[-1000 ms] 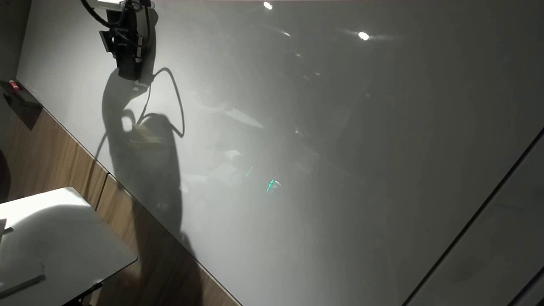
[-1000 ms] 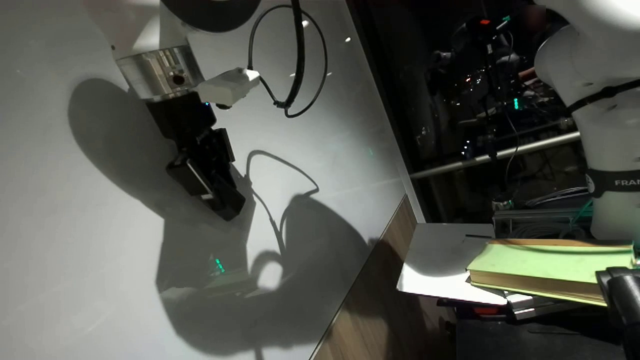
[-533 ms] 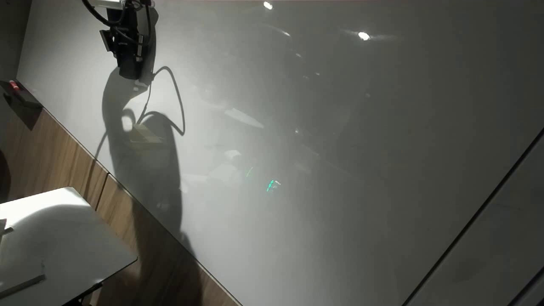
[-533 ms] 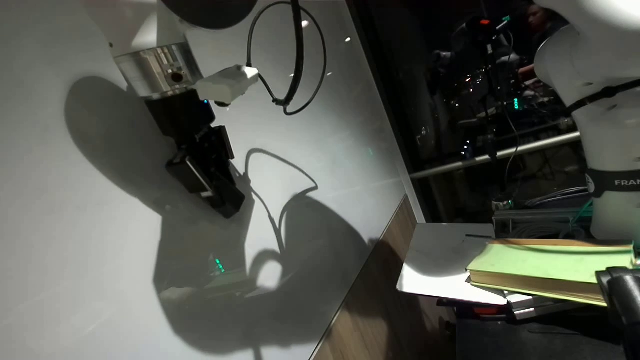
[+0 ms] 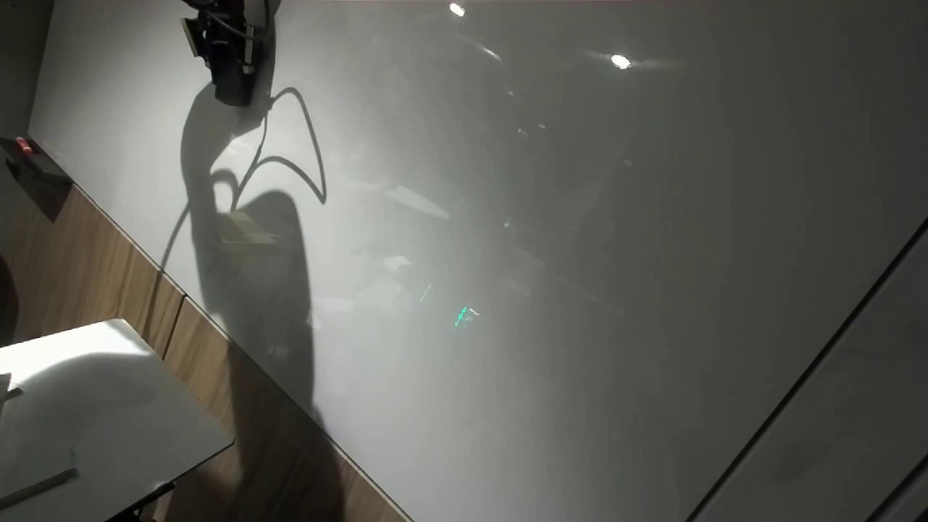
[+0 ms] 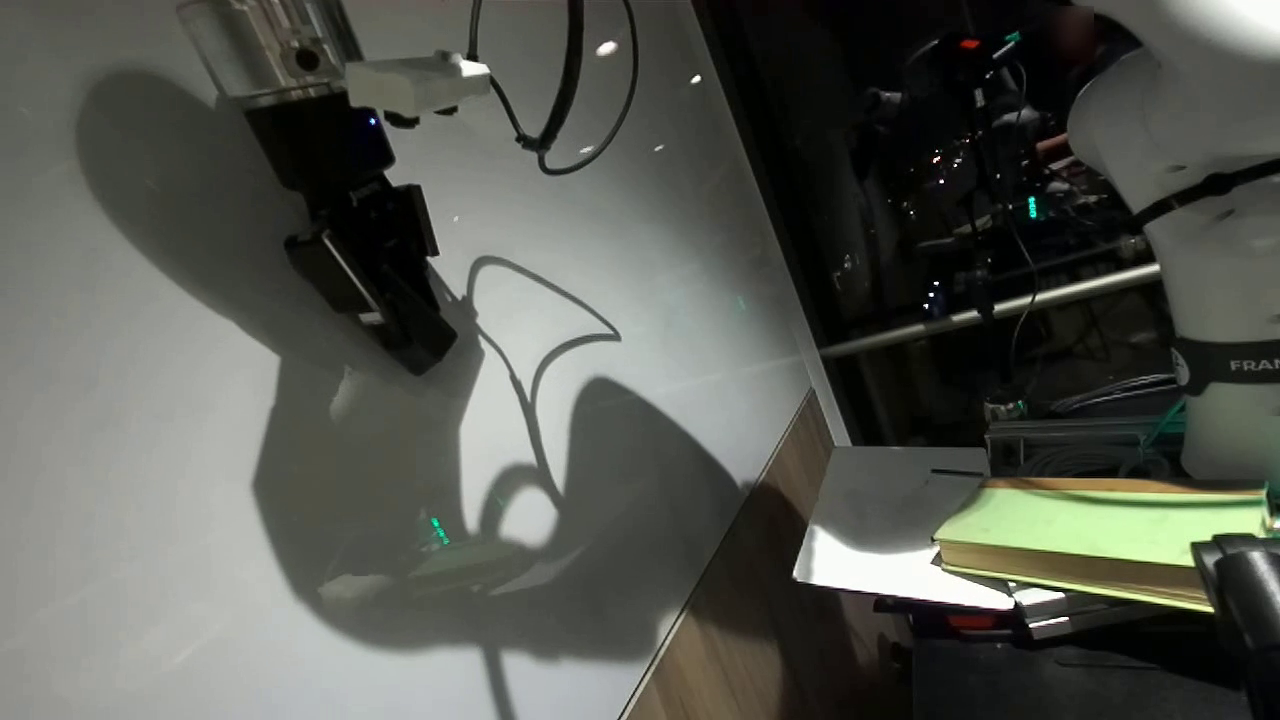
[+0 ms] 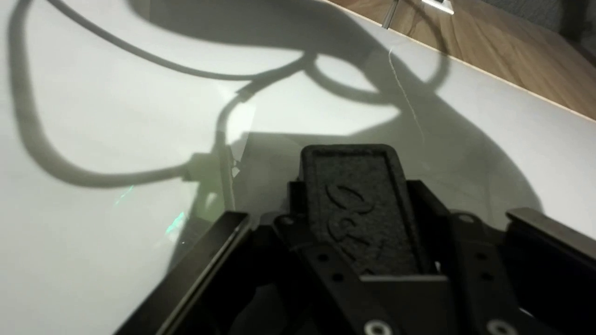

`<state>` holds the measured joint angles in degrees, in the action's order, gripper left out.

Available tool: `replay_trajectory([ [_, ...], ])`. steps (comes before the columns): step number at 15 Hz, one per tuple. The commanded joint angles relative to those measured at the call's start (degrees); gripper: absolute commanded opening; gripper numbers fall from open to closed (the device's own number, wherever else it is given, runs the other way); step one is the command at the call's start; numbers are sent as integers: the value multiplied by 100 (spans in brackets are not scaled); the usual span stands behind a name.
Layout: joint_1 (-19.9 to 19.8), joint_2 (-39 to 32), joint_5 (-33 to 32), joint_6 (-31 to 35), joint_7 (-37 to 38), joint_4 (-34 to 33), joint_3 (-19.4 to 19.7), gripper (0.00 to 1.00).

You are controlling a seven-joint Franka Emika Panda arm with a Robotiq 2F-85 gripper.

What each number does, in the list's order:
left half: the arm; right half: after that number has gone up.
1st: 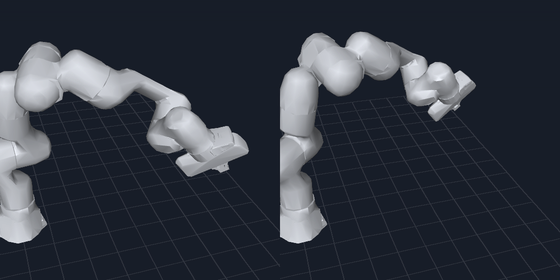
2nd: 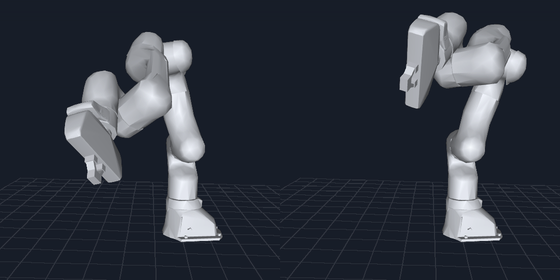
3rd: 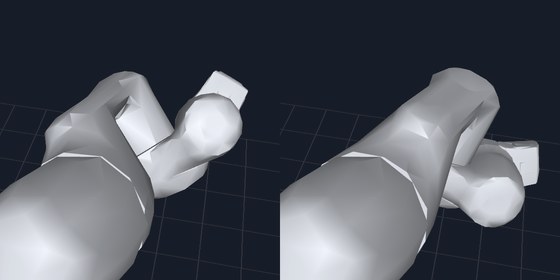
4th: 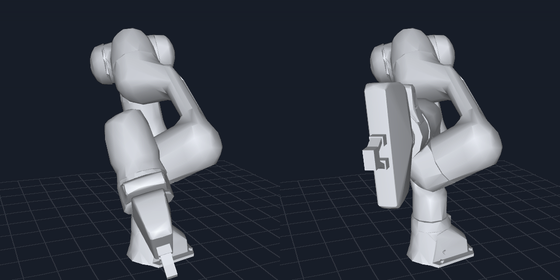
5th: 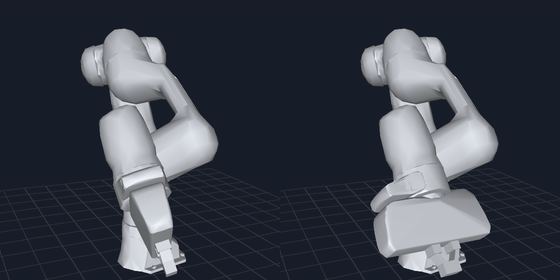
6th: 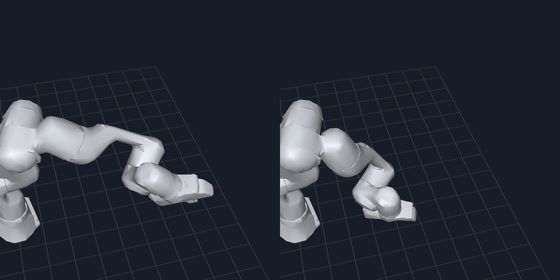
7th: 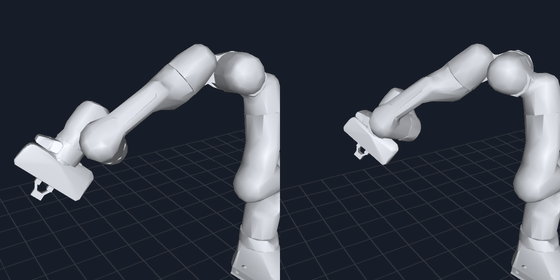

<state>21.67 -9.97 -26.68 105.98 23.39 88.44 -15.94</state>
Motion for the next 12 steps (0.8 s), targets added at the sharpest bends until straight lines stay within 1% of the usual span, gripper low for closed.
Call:
replay_trajectory([
  [1, -1, -61, -114, 136, 69, 116, 112, 31],
  [9, -173, -141, -132, 646, 83, 982, 319, 31],
  [12, -213, 253, 14, 606, 114, 1497, 326, 31],
])
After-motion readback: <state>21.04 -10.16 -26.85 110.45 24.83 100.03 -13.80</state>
